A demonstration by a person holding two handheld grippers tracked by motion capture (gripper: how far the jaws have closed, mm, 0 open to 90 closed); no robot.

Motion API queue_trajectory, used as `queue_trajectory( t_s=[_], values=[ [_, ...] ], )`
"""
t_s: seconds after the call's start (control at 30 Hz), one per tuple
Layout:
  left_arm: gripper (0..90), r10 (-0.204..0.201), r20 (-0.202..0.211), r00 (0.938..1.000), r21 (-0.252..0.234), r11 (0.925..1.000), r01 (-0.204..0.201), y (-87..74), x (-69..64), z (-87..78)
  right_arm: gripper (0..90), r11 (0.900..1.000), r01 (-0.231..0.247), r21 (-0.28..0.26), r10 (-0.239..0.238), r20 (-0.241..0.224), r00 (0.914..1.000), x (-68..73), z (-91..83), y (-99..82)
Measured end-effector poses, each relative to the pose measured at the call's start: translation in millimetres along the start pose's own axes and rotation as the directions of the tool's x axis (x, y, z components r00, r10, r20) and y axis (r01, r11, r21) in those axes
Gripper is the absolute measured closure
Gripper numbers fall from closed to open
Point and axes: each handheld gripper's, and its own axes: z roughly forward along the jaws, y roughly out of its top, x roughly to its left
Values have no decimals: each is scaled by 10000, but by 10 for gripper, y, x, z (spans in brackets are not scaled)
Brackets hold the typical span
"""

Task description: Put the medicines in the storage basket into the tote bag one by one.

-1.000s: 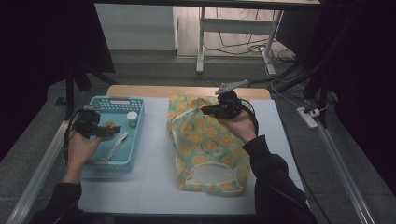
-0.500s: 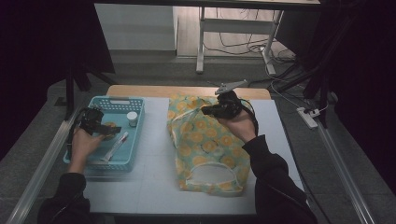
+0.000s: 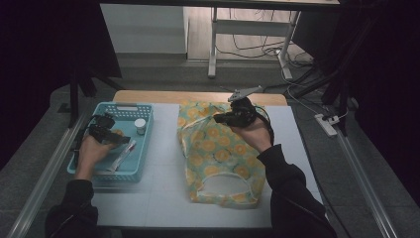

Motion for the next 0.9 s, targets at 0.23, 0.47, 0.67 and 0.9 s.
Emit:
queue_trajectory(
  t_s=[0.23, 0.47, 0.67, 0.9],
  values=[
    [37, -211, -704, 9973, 129, 9997, 220, 9, -4, -3, 900, 10000, -6, 39, 6, -16, 10000, 3, 13, -14],
    [52, -213, -954, 9952, 660, 9974, 277, 18, -21, 51, 900, 10000, -21, 37, 21, -24, 10000, 5, 24, -25],
    [202, -442, -894, 9950, 832, 9952, 517, 8, -9, 41, 900, 10000, -12, 52, 12, -35, 10000, 2, 24, -35],
    [207, -759, -656, 9950, 838, 9932, 813, 13, 5, 21, 900, 10000, -47, 3, 47, -3, 10000, -5, 9, -42]
  ],
)
